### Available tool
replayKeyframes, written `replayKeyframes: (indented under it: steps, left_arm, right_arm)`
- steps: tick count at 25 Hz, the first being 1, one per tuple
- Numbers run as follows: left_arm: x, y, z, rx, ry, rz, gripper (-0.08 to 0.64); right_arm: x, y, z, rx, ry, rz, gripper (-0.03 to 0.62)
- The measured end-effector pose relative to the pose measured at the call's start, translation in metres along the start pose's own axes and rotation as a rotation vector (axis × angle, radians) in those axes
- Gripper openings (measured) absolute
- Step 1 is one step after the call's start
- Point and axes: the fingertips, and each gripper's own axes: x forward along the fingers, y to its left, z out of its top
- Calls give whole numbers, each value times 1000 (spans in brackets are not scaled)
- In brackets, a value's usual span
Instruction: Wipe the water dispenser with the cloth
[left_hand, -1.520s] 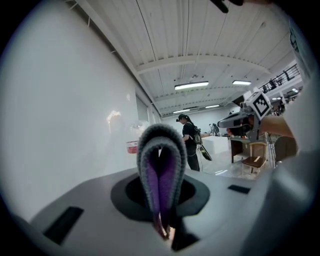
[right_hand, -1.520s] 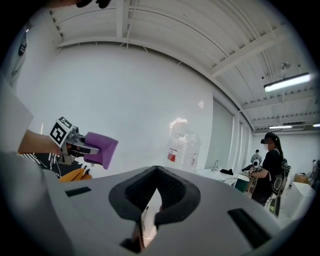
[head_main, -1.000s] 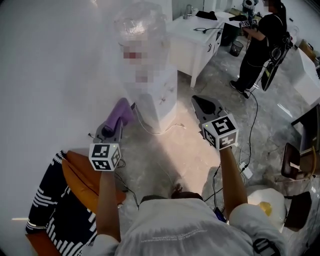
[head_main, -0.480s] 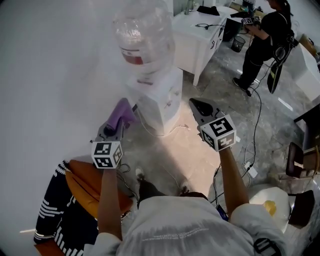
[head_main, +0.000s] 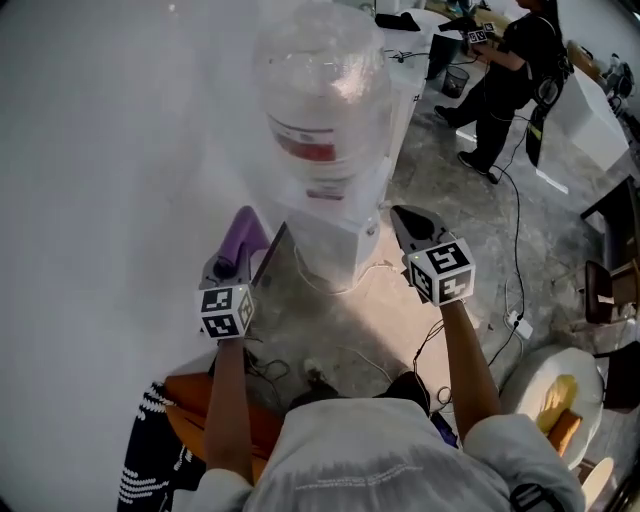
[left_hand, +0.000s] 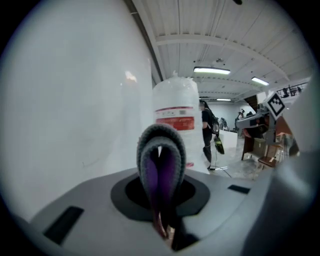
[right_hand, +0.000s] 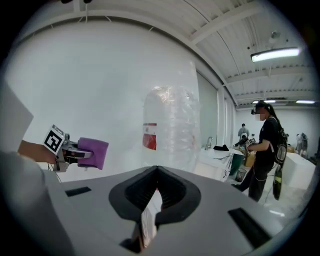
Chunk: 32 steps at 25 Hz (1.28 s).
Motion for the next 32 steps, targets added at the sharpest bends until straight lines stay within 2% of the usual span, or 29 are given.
replayKeyframes:
  steps: [4,9,12,18,21,25,28,32]
  left_arm:
    - [34,39,-28,-46,49,22,54]
    - [84,57,-55,-68,83,63,54]
    - [113,57,-75,-63,106,86,54]
    - [169,52,-122,-75,193,85,54]
    - [192,55,-145,-94,230,101,54]
    - [221,53,-166,-119,239,122,54]
    - [237,41,-172,-136,236,94,54]
    - [245,15,-174,-82,249,37,54]
  right_arm:
    - [27,16,-11,12,60,-36,8]
    - [61,11,-26,42,93,-29,8]
    - [77,0,-44,79,98,-20,8]
    - [105,-3,-80,82,160,-5,8]
    - [114,-3,-97,81,195,-20,8]
    - [117,-1,-118,105,216,-46,8]
    - [115,-2,-132,132,219,-58,8]
    - [107,-2,-149,156,227,-72,8]
